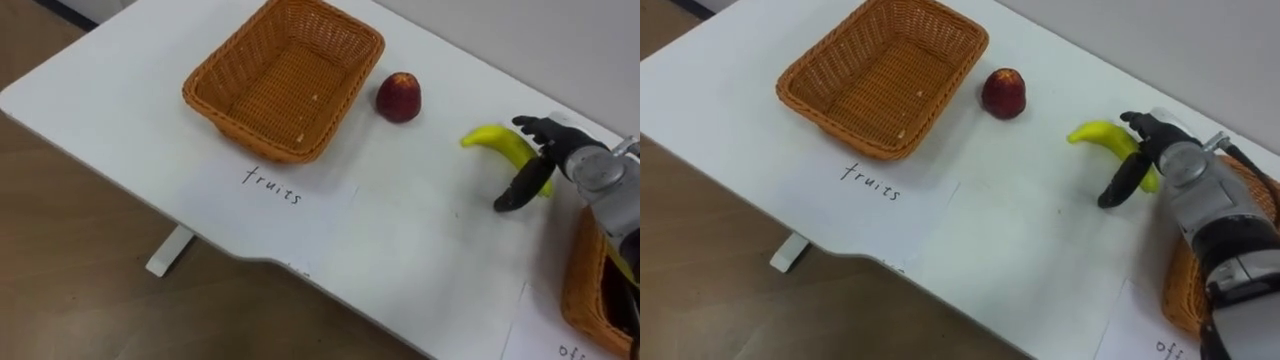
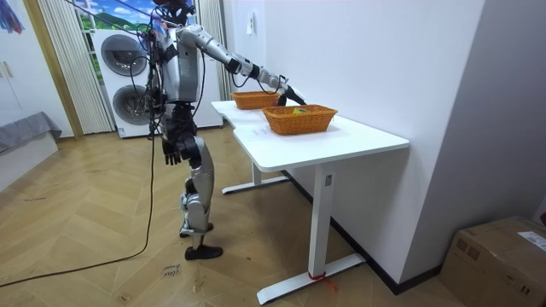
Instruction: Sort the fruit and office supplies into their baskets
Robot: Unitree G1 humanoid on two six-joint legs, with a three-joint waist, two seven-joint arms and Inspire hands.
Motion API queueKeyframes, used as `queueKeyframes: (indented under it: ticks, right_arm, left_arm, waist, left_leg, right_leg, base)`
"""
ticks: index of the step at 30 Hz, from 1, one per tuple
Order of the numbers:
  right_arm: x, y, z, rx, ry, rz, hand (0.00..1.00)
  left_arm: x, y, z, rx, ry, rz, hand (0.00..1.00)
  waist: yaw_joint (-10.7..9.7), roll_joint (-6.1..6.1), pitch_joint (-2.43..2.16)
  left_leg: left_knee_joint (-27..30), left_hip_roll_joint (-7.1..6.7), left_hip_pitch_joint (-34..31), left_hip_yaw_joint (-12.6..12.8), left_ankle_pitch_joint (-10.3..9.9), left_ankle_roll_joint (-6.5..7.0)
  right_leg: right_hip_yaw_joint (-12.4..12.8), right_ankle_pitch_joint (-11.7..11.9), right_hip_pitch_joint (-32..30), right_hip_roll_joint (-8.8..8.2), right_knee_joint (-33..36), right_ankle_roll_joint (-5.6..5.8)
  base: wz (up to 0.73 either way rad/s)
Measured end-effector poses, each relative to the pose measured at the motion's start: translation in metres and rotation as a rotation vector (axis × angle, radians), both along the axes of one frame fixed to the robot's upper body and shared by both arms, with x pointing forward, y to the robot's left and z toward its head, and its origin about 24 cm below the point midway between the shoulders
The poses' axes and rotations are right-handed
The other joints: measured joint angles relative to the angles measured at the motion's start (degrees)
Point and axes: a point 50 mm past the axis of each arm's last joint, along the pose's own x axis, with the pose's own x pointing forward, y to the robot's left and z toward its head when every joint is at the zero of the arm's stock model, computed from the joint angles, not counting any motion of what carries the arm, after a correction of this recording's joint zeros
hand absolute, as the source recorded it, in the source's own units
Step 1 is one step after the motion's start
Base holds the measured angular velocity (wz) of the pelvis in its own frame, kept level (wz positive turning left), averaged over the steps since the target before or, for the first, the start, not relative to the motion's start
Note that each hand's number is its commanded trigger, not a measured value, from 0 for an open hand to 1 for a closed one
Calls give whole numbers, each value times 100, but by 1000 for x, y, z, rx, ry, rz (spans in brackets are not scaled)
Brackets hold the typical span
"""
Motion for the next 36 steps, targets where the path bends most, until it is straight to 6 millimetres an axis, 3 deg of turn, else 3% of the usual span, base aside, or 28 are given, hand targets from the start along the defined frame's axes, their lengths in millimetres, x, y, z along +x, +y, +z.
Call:
queueKeyframes:
  ticks: [16, 20, 31, 32, 33, 34, 35, 36]
  right_arm:
    - [5, -1, 8, -13, -52, -4, 0]
    - [6, -1, 11, -10, -53, 8, 0]
    - [5, -4, 13, -20, 13, 56, 0]
    - [5, -4, 13, -18, 17, 61, 13]
    - [5, -3, 13, -14, 21, 66, 53]
    - [5, -3, 13, -12, 24, 68, 67]
    - [5, -4, 13, -8, 30, 70, 100]
    - [4, -5, 14, 0, 36, 71, 100]
  left_arm:
    - [9, -3, 2, -5, -31, -36, 0]
    - [16, -2, 5, 2, -58, -70, 0]
    - [23, 3, 9, -15, -70, -115, 0]
    - [25, 3, 9, -18, -75, -119, 0]
    - [25, 3, 9, -22, -78, -122, 0]
    - [25, 3, 9, -24, -78, -124, 0]
    - [24, 3, 9, -31, -73, -126, 0]
    - [23, 3, 9, -35, -68, -127, 0]
  waist:
    - [36, 7, 33]
    - [34, -52, 78]
    - [173, -120, 97]
    - [172, -119, 98]
    - [172, -121, 98]
    - [173, -121, 98]
    - [172, -120, 99]
    - [173, -119, 99]
  left_leg:
    - [78, 13, -237, -7, 28, -36]
    - [71, 18, -280, -43, 54, -58]
    - [79, 25, -270, -117, 65, -69]
    - [84, 22, -275, -130, 65, -69]
    - [84, 23, -277, -133, 64, -69]
    - [83, 23, -276, -134, 64, -70]
    - [80, 23, -276, -135, 64, -70]
    - [78, 23, -278, -137, 64, -70]
  right_leg:
    - [-95, 86, -218, 6, 18, -58]
    - [-109, 94, -252, 17, 16, -71]
    - [-112, 97, -250, 30, 10, -75]
    - [-122, 97, -248, 30, 9, -75]
    - [-136, 97, -249, 31, 7, -75]
    - [-135, 97, -248, 32, 6, -75]
    - [-138, 97, -246, 33, 1, -75]
    - [-140, 97, -246, 34, -2, -75]
  base:
    - [0]
    - [2]
    - [1]
    - [4]
    - [0]
    - [0]
    - [0]
    - [0]
